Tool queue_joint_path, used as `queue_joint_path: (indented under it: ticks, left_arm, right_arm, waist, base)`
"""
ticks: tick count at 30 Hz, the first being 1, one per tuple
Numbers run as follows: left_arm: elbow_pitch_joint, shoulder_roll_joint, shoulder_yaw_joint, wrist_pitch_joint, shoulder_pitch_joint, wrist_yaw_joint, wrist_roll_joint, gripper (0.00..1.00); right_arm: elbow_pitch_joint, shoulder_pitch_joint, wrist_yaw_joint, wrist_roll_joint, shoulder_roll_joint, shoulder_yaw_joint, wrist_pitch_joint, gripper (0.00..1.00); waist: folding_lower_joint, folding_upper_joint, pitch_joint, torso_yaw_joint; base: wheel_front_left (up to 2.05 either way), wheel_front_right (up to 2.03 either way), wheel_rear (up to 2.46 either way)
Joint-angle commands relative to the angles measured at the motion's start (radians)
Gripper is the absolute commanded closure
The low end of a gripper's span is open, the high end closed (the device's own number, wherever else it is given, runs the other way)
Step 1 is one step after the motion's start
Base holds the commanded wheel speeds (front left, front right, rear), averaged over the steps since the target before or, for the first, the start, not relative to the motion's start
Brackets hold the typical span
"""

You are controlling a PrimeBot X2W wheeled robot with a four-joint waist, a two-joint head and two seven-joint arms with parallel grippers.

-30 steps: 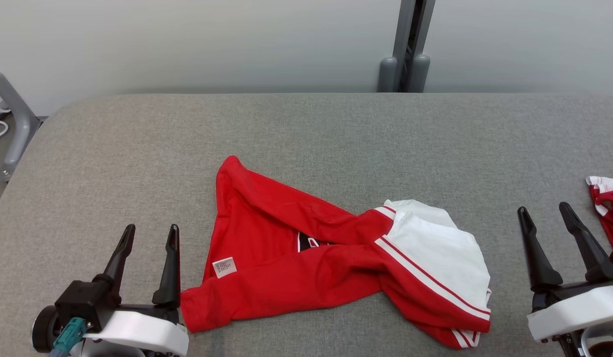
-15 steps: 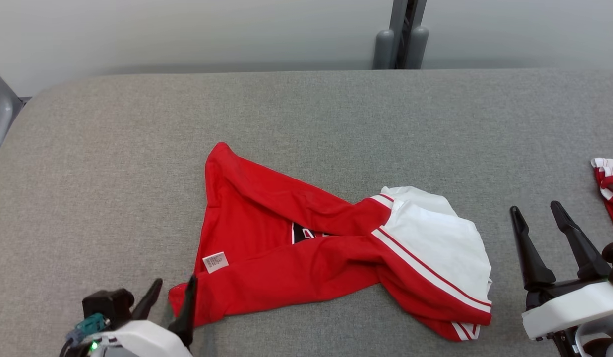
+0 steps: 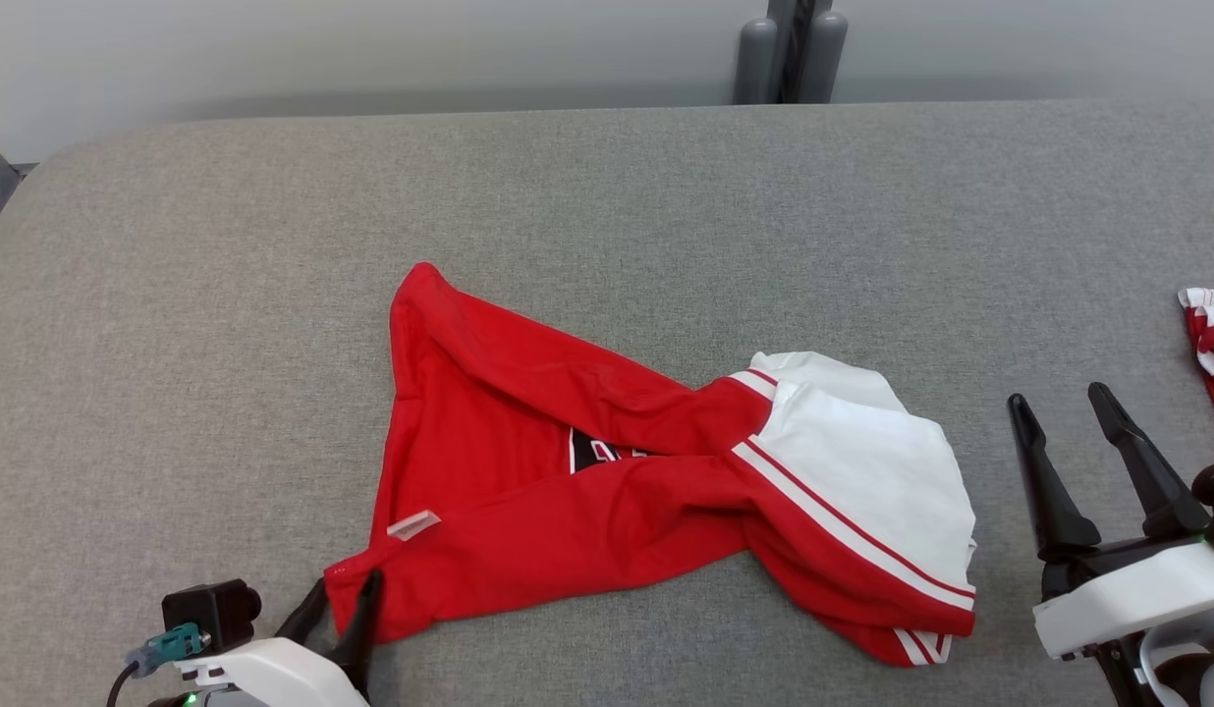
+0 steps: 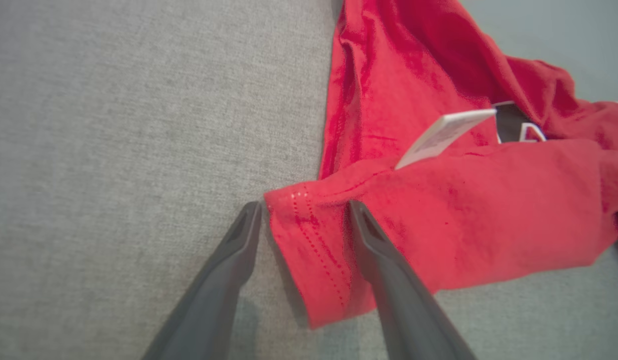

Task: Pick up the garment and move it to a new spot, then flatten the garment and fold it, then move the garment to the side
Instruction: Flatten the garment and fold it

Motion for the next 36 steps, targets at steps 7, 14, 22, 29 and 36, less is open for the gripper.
queue_joint_path:
  ticks: [7, 14, 22, 29, 36]
  left_arm:
    - [0.057, -0.003, 0.002, -0.025, -0.042, -0.04, -0.01, 1.0]
    - [0.055, 0.003, -0.005, -0.049, -0.067, -0.042, 0.008, 1.0]
    - [0.029, 0.006, -0.02, -0.052, -0.095, -0.041, 0.026, 1.0]
    - [0.007, 0.005, -0.027, -0.057, -0.105, -0.034, 0.033, 1.0]
    - [-0.034, 0.02, -0.025, -0.075, -0.105, -0.021, 0.05, 1.0]
  right_arm:
    - [0.005, -0.016, 0.0, 0.017, -0.013, -0.03, -0.005, 0.0]
    - [0.086, -0.053, 0.0, 0.047, -0.071, -0.06, 0.032, 0.0]
    - [0.286, -0.145, 0.0, 0.153, -0.155, 0.149, 0.072, 0.0]
    - [0.426, -0.194, 0.0, 0.233, -0.181, 0.251, 0.043, 0.64]
    - [0.444, -0.217, 0.0, 0.258, -0.209, 0.275, -0.033, 1.0]
  waist:
    - [0.0, -0.0001, 0.01, -0.008]
    - [0.0, -0.0001, 0.023, -0.002]
    - [0.0, -0.0001, 0.053, 0.028]
    - [0.0, -0.0001, 0.071, 0.041]
    - [0.0, -0.0001, 0.067, 0.037]
  base:
    - [0.0, 0.0, 0.0]
    - [0.0, 0.0, 0.0]
    - [0.0, 0.0, 0.0]
    - [0.0, 0.0, 0.0]
    - [0.0, 0.0, 0.0]
